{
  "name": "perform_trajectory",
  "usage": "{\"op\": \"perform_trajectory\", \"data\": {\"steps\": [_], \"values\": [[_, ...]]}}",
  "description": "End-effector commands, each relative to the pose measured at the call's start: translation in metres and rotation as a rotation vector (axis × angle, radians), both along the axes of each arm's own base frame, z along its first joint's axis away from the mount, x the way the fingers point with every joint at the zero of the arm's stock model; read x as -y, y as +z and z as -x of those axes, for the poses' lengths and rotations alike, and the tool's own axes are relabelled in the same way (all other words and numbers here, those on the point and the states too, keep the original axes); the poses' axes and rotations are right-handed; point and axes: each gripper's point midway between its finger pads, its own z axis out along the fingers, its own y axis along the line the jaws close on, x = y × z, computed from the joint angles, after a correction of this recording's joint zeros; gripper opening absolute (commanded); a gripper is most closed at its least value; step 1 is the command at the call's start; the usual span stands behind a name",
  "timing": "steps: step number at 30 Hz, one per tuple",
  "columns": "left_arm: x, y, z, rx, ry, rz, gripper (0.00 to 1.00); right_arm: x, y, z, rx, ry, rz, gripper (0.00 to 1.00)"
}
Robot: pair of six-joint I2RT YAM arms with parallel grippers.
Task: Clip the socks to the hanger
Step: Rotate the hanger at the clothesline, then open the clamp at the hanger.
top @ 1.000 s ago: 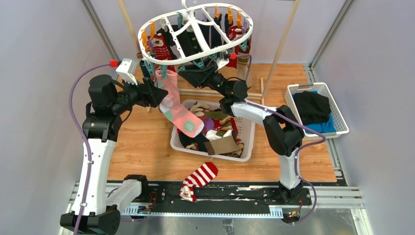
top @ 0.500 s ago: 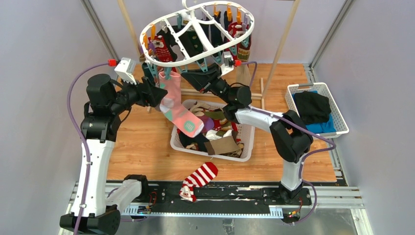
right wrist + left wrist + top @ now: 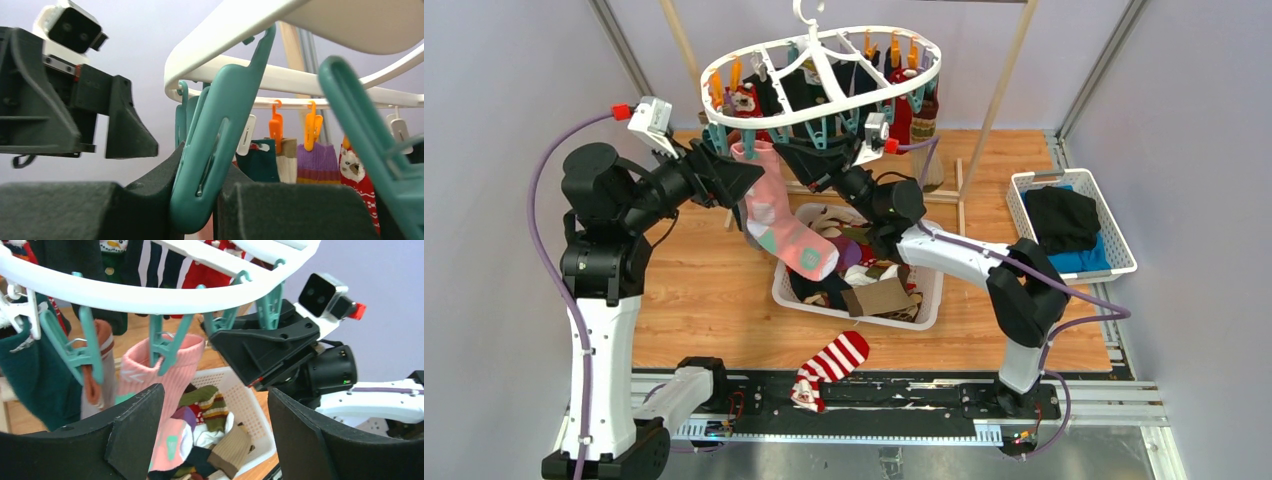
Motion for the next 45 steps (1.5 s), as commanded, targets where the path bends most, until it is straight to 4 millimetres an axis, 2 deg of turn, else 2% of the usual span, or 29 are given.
{"op": "perform_trajectory", "data": {"steps": [1,11,21,29,34,45], "values": [[0.005,0.015,0.002,-0.020,-0.025,0.071,0.81,-0.015,0.005,0.002,0.080,-0.088,0.038,0.00],[0.011,0.024,-0.033,-0.034,-0.042,0.161,0.78,-0.036,0.000,0.001,0.123,-0.233,0.113,0.00],[0.008,0.022,-0.060,-0.015,-0.013,0.141,0.71,-0.044,-0.002,0.002,0.137,-0.247,0.120,0.00],[0.006,0.016,-0.071,-0.022,0.001,0.134,0.59,-0.046,-0.004,0.003,0.157,-0.257,0.135,0.00],[0.005,0.019,-0.072,-0.011,0.007,0.134,0.51,-0.049,-0.005,0.009,0.176,-0.233,0.143,0.00],[0.010,0.018,-0.077,-0.033,-0.025,0.159,0.60,-0.055,-0.008,0.015,0.186,-0.207,0.171,0.00]]}}
